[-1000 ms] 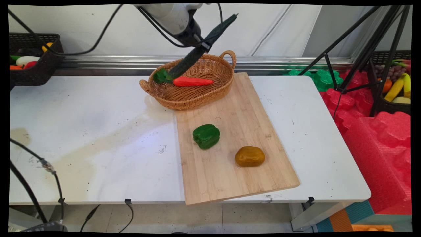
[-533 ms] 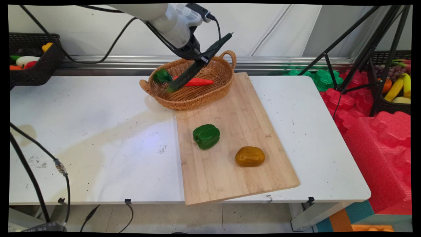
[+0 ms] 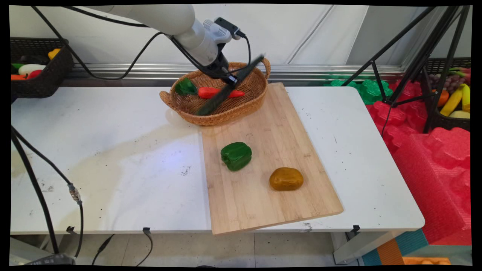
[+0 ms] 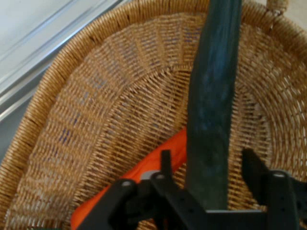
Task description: Place the picked object in the vegetable basket
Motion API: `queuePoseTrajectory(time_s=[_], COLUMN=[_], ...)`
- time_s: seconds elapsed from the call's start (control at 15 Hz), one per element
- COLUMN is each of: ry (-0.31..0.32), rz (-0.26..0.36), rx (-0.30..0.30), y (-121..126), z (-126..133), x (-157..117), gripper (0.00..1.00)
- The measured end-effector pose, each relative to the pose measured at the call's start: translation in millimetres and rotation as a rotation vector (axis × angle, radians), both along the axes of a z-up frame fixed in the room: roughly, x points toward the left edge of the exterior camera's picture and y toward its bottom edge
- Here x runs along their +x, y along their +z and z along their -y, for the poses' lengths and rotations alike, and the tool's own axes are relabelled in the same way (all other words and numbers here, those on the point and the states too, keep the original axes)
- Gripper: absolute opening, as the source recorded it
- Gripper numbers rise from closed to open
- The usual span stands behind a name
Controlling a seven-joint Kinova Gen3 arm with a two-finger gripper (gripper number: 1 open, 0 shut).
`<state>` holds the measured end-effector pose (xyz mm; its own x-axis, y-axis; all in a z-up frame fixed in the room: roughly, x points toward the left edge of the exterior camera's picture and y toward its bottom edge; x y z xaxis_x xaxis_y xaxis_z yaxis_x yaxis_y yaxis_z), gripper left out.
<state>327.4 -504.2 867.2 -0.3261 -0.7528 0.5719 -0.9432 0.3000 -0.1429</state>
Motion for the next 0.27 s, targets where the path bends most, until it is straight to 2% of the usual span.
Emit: queuePoseTrajectory(time_s=[0.27], ry=[-0.026], rz=[0.013], rx=[-0.004], y=[-5.3], z=[-4.5], x=[2.1], gripper=[1.0])
